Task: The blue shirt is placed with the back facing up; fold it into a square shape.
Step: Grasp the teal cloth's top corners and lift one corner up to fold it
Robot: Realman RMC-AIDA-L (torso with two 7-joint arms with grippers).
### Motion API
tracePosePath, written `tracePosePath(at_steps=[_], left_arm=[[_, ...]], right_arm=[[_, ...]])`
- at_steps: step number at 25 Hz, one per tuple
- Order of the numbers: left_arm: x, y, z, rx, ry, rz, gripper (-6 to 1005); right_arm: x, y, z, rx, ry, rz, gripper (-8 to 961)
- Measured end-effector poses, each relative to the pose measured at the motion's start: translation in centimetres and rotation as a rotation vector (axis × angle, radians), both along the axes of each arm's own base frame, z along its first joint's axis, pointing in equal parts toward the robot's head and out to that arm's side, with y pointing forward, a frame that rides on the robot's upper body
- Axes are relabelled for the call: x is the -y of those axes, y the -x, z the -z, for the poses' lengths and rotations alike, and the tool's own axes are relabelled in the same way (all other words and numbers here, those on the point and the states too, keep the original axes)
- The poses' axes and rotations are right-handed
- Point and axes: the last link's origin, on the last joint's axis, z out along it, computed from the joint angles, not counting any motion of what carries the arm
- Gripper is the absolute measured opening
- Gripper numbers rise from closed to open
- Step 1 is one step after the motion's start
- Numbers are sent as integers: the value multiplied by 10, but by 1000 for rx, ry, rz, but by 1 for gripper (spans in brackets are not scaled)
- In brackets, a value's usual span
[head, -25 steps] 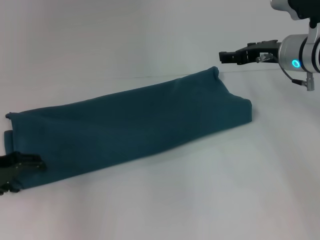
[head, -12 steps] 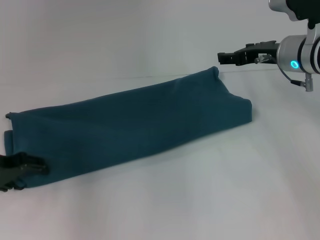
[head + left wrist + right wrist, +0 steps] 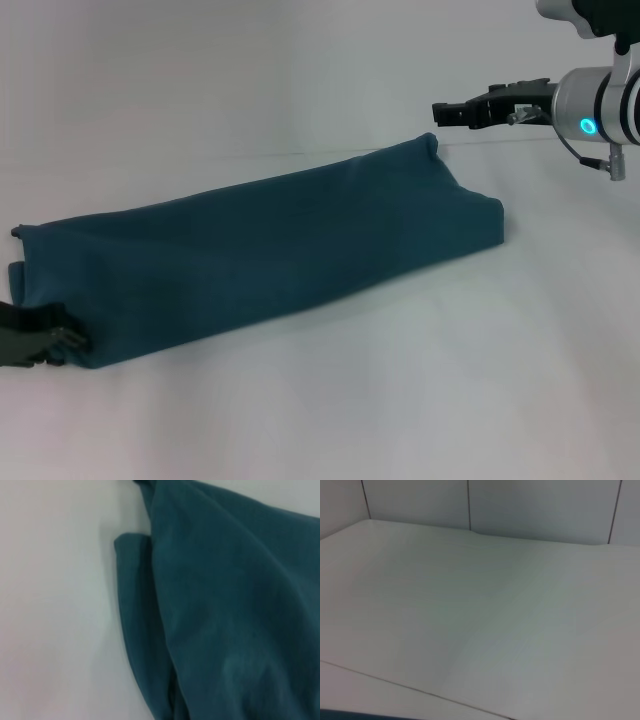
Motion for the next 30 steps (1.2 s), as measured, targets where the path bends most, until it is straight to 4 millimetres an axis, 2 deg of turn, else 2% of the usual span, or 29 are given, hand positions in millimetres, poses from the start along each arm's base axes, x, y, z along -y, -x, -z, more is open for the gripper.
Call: tracePosePath(at_steps=[8, 15, 21, 30], left_arm=[[-3, -4, 0, 1, 4, 31, 230], [-4, -8, -4, 2, 16, 63, 103], [-5, -10, -9, -13, 32, 93, 103], [-6, -14, -10, -28, 63, 124, 103]], right_arm=[[0, -2, -2, -7, -2, 9, 924], [12, -12, -10, -26, 94, 108, 917], [31, -27, -20, 0, 199, 254, 926], [42, -55, -5, 2, 222, 339, 921]])
